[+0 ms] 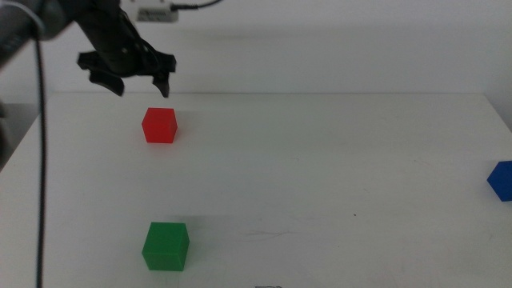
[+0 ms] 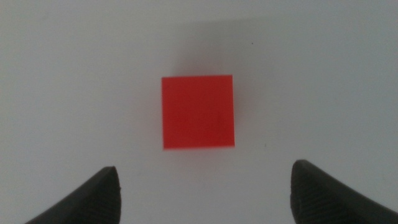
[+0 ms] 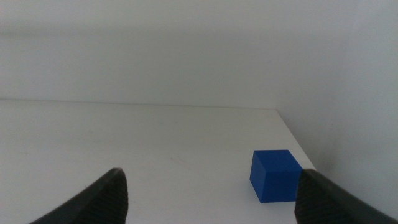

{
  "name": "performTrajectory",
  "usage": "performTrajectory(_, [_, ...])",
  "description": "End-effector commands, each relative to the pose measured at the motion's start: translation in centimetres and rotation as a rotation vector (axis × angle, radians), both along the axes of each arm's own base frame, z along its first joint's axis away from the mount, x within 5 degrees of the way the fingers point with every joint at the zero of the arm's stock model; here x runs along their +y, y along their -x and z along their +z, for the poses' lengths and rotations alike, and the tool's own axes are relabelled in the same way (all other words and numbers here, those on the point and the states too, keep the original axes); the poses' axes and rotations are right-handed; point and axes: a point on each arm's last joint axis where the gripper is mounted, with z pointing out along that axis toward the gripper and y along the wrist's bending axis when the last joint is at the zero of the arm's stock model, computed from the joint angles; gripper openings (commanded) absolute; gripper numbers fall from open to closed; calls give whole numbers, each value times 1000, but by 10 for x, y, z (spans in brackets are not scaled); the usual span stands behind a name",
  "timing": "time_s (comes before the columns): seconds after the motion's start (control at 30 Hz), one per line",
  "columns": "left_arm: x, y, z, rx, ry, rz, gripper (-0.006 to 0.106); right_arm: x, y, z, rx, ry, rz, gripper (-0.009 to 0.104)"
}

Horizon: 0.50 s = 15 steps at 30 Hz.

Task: Stack red cubes first, then green, then blue cubes in a specific spot.

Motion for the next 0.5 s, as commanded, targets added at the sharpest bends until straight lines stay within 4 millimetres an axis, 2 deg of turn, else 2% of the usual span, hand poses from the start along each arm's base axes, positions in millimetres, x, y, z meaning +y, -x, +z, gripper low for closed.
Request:
performTrajectory(0.0, [-3, -4, 27, -103, 30, 10, 94, 1, 3, 14, -119, 23, 6, 94])
performTrajectory(0.2, [-6, -25, -8, -82, 29, 9, 94, 1, 3, 14, -119, 23, 6, 94])
performTrajectory(0.47, [-8, -38, -31, -101, 31, 11, 94, 1, 3, 14, -119, 23, 6, 94])
